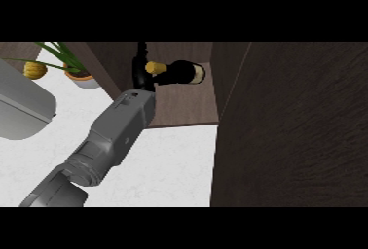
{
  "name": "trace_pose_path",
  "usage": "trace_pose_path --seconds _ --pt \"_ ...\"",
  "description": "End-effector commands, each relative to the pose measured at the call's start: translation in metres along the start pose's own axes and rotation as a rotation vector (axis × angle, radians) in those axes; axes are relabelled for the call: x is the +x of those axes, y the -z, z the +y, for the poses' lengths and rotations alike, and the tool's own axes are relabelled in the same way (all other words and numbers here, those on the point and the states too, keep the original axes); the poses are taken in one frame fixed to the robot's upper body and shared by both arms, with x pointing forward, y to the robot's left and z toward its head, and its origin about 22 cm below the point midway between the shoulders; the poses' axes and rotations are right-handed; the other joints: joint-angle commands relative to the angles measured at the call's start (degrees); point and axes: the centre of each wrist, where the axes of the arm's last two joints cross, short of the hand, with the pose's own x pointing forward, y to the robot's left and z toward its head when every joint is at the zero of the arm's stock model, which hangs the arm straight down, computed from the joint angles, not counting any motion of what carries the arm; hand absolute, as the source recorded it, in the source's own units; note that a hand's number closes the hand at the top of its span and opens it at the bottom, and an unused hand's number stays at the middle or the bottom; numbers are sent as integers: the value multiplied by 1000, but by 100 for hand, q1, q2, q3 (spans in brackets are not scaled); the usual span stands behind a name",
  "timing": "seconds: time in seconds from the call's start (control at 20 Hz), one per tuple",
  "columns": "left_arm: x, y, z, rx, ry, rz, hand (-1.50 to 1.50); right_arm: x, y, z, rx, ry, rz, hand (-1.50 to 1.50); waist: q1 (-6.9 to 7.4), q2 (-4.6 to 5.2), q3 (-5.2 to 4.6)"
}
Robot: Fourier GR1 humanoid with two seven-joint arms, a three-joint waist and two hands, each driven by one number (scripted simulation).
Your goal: Pick up the wine, place it into the cabinet and close the cabinet
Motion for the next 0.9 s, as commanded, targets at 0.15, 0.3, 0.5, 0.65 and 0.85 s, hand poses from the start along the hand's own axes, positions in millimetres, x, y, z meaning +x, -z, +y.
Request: trace_pose_path --seconds 0.15,0.3,0.5,0.65,0.85 --pt "-13 12 28 30 17 -35 -150 33 -24 5 41 52 -50 -150 2 7 -11" --pt "10 23 25 -7 -14 -94 -150 30 -17 3 26 51 -48 -150 40 21 -14" --pt "18 28 29 -88 -57 -137 -150 33 -29 2 20 49 -25 -150 125 -60 -4" --pt "5 17 22 -124 -101 -157 -150 27 -18 4 28 51 -49 -150 161 -24 -11" --pt "3 -3 0 -171 -231 -202 -150 35 -28 6 8 44 -47 -150 291 -109 -10"
